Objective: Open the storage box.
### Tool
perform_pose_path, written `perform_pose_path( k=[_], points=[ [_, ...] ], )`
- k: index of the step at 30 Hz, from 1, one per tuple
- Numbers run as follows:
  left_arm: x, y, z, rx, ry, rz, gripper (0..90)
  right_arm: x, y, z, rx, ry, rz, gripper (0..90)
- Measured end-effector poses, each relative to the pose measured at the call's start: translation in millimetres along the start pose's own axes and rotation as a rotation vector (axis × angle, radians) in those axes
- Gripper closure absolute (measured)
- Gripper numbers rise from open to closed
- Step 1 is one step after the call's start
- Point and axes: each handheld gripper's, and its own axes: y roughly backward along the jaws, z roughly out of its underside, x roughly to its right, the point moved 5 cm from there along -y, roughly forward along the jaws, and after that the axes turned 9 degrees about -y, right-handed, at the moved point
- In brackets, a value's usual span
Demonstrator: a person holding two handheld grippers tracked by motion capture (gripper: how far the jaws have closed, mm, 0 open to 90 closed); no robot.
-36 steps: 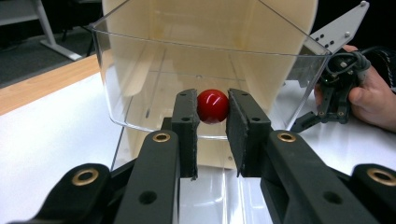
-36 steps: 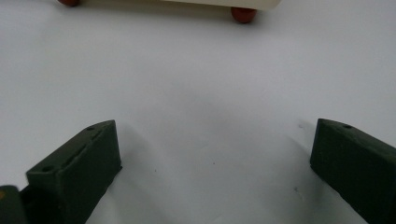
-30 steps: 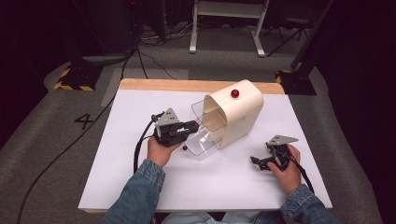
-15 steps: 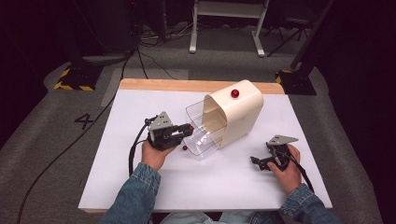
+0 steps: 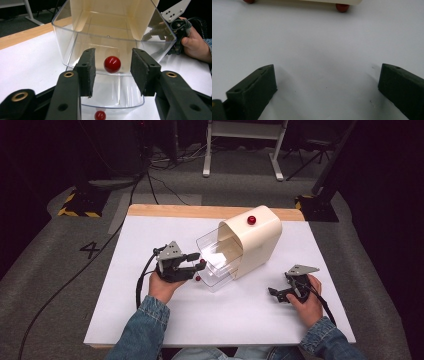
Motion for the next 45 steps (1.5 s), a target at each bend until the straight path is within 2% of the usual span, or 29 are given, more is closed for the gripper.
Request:
perform_pose_path(
  k=[9, 16, 20, 25, 31, 35, 39, 42, 45],
  points=[
    [1.7, 17.7, 5.2, -0.005, 0.008, -0.033, 50.8, 0.1, 0.0, 0.0, -0.002, 0.0, -0.001, 1.5],
    [8.2, 39.7, 10.0, -0.04, -0.034, -0.077, 50.2, 0.1, -0.1, -0.2, -0.002, -0.001, -0.001, 1.5],
    [11.5, 53.3, 14.9, -0.062, -0.042, -0.093, 49.5, 0.1, -0.2, -0.3, -0.003, -0.001, -0.001, 1.5],
    [9.8, 71.4, 24.9, -0.103, -0.065, -0.138, 47.8, 0.2, -0.2, -0.3, -0.004, -0.001, -0.001, 1.5],
    [0.0, 90.9, 36.5, -0.131, -0.027, -0.149, 44.7, 0.2, -0.2, -0.3, -0.005, -0.001, -0.001, 1.5],
    [-6.8, 98.2, 47.0, -0.177, 0.005, -0.148, 40.7, 0.1, -0.2, -0.3, -0.004, -0.001, -0.002, 1.5],
    [-11.5, 99.5, 60.2, -0.221, 0.015, -0.16, 40.2, 0.1, -0.1, -0.2, -0.003, -0.001, -0.001, 1.5],
    [-17.1, 99.1, 75.4, -0.286, 0.029, -0.17, 39.8, 0.2, -0.2, -0.3, -0.004, -0.002, -0.002, 1.5],
    [-20.5, 98.9, 87.2, -0.319, 0.051, -0.176, 39.8, 0.2, -0.2, -0.3, -0.004, -0.001, -0.001, 1.5]
  ],
)
